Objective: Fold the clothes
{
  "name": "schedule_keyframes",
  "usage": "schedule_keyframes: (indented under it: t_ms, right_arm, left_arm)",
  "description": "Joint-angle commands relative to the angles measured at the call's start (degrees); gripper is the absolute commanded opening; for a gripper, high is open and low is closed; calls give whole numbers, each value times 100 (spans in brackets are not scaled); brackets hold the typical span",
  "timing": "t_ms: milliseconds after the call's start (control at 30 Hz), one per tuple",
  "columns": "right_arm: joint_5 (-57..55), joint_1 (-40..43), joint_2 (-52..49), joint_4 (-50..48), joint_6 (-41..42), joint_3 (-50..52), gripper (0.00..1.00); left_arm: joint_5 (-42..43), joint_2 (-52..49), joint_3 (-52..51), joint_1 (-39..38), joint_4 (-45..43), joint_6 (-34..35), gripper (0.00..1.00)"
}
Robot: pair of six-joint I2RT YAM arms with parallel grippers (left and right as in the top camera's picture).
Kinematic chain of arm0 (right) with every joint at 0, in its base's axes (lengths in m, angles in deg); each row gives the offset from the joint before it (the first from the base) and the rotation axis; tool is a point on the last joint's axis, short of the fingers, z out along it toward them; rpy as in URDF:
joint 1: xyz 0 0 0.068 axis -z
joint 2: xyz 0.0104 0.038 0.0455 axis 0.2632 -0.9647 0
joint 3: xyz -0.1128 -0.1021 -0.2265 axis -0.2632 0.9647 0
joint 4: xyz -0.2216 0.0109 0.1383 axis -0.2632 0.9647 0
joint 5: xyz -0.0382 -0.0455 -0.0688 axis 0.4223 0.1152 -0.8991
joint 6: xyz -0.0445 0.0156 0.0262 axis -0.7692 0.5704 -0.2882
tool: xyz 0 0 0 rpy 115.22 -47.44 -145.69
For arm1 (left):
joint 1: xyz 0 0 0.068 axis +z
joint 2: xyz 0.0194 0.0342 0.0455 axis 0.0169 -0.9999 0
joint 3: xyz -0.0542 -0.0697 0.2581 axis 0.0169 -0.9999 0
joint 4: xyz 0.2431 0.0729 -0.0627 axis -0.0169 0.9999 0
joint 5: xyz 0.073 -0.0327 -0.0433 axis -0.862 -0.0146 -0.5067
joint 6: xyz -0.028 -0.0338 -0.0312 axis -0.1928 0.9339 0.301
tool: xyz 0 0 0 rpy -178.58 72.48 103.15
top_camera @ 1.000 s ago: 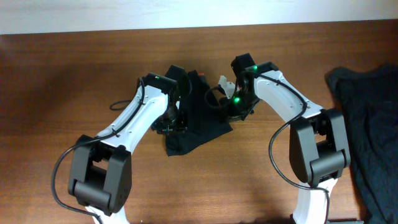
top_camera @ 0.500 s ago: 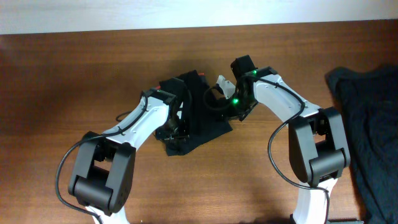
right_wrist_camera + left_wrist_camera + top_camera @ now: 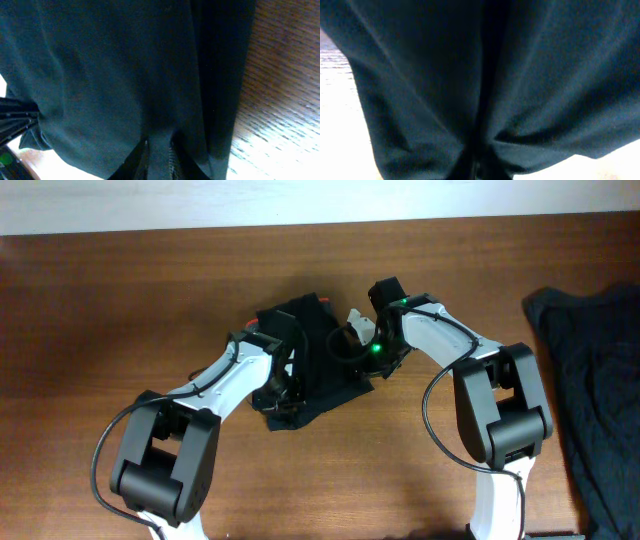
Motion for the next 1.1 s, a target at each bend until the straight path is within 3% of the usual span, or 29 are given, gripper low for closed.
schedule_keyframes:
  t_ms: [0,233,500,667,733,767,800,933,1067]
  right_arm:
    - [-59,7,-61,-17,-33,35,19]
    - [-297,4,-70,-13,-17,35,19]
    - [-173,15,-68,42,-17,4,20]
    - [-101,133,33,466,-20,-461,30]
    - [-101,221,127,758,-20,-756,32]
    - [-101,269,175,903,-20,-901,33]
    - [-103,330,219,1043,-20,-1043,36]
    - [-345,691,291,1714,-20,-1679,45]
    - [-560,1075,291,2124,-22,-1893,73]
  left_arm:
    - [-282,24,-66,-11,42,15,1]
    - [-1222,24,-70,7,216,15,1]
    - [-1001,90,48,22,332,9,0]
    - [-1029,542,883,26,782,-396,1]
    - [-1154,769,1309,26,861,-439,8]
    - [-1228,874,1510,26,857,-439,21]
    - [-1279,942,1679,26,857,-439,34]
    - [-1309,1038,2133,26,798,-442,33]
    - [-1311,962,2072,26,485,-507,31]
